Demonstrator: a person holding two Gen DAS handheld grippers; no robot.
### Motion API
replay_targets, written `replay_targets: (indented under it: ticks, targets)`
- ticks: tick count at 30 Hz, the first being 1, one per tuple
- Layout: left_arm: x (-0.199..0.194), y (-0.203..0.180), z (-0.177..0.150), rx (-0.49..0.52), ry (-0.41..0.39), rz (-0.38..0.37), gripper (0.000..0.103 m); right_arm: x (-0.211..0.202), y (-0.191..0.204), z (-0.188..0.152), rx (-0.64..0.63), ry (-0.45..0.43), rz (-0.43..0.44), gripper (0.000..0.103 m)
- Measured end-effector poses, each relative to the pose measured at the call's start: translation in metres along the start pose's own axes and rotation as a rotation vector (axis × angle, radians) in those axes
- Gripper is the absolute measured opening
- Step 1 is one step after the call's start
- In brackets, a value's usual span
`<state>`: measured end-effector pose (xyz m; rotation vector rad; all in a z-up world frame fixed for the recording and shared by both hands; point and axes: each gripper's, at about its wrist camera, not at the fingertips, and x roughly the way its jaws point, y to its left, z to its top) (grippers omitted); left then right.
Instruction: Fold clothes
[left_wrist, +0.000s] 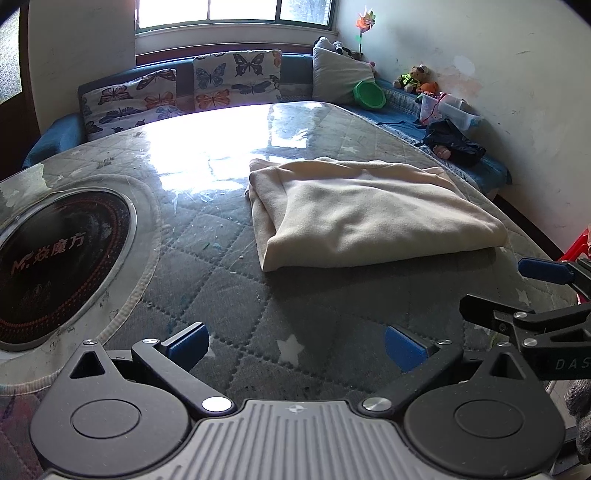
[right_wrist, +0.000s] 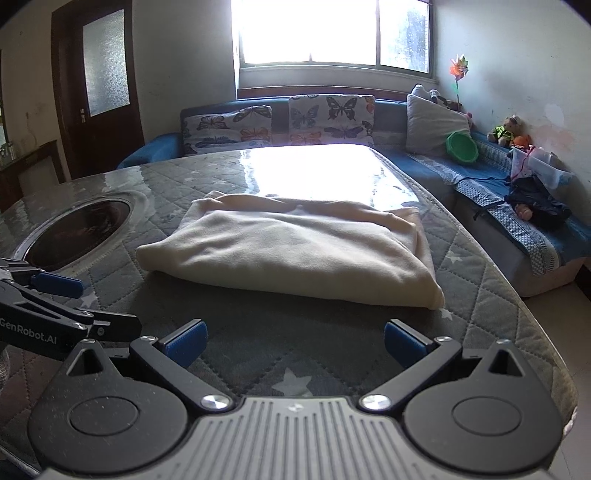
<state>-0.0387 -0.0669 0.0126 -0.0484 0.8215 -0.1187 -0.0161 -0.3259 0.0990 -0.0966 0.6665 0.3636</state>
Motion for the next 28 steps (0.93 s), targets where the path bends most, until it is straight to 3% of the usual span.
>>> replay_targets:
  ticks: [11,28]
  targets:
    - [-0.0012,0.0002,-0.0017,-0.013,-0.001,0.01,0.103,0.0045,-0.0009,-0.0025,0.002,0.037,-0.063,0.103]
    - [-0.002,-0.0008,0.0005,-0.034,-0.004,0.04,0.103,0.0065,0.0026,-0.0009,0.005,0.045,-0.069,0.103]
